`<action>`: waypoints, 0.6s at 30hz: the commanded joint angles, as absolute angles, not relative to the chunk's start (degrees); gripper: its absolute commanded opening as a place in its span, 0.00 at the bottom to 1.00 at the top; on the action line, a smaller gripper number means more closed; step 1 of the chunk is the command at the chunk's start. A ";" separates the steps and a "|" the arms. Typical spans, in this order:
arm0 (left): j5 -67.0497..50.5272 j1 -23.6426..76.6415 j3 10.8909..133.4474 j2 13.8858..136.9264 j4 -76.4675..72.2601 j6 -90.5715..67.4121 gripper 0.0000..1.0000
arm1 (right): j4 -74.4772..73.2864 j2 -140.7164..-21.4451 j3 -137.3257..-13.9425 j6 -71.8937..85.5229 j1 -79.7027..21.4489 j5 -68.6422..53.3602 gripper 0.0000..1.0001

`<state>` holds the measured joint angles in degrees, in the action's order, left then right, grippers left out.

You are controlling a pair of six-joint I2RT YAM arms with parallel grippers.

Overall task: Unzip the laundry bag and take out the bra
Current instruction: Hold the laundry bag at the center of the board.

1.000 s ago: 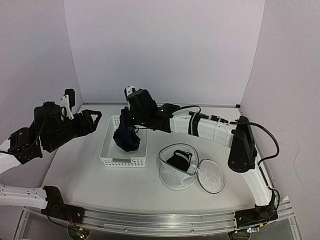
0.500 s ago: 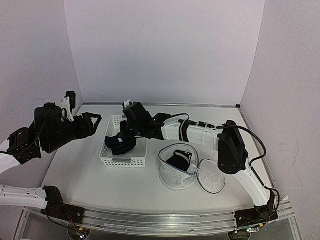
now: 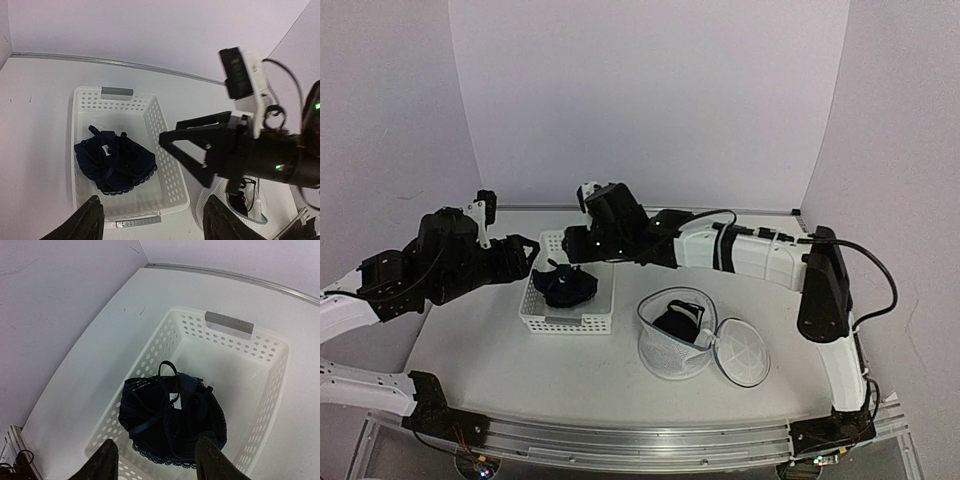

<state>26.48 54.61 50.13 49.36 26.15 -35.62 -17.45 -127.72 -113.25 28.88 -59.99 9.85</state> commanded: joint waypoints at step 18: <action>12.43 54.84 59.51 68.58 18.01 -33.12 0.70 | -14.77 -87.37 -78.87 28.12 -60.05 16.82 0.66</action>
